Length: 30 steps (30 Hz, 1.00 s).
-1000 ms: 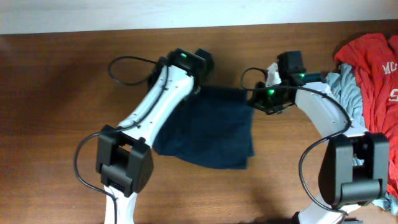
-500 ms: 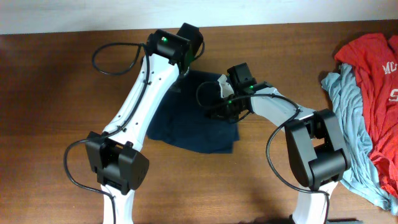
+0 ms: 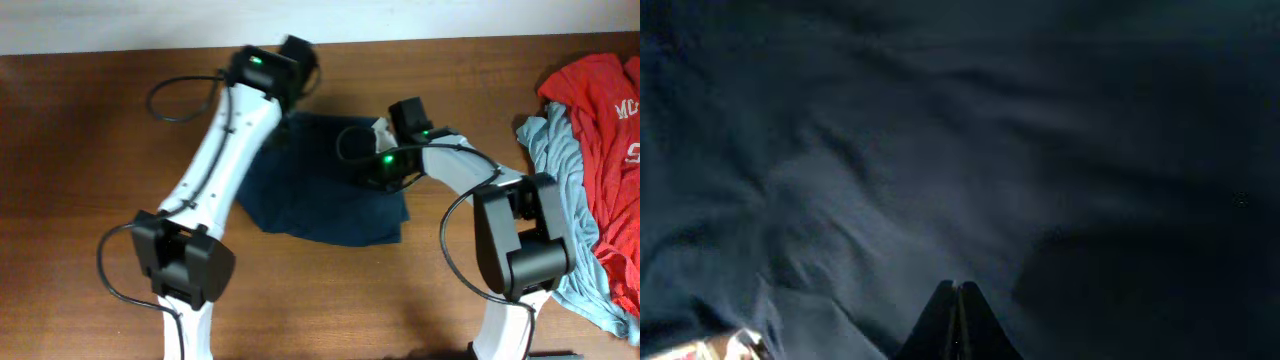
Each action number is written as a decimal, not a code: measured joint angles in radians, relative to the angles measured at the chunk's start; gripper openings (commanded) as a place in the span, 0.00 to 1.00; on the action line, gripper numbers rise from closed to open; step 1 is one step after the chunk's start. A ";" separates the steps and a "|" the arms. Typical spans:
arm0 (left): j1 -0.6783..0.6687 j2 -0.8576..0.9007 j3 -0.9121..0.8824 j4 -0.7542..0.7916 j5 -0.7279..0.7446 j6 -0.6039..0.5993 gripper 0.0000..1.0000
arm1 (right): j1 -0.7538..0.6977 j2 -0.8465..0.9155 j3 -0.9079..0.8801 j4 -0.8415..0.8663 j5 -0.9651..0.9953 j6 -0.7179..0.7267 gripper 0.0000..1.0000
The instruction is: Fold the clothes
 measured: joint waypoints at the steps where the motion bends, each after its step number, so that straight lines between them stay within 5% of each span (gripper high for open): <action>1: 0.029 0.000 0.000 0.013 0.010 0.035 0.00 | -0.021 0.000 0.000 -0.003 -0.013 -0.035 0.04; 8: 0.188 0.000 0.000 0.135 0.374 0.396 0.01 | -0.150 -0.029 0.000 -0.064 -0.108 -0.232 0.04; 14: 0.253 0.000 0.000 0.212 0.571 0.467 0.01 | -0.218 -0.096 0.000 -0.105 -0.134 -0.278 0.04; 21: 0.255 -0.009 0.000 0.242 0.520 0.415 0.01 | -0.236 -0.103 0.000 -0.144 -0.141 -0.297 0.04; 30: 0.351 -0.060 0.000 0.069 0.304 0.385 0.01 | -0.236 -0.103 0.000 -0.154 -0.142 -0.297 0.04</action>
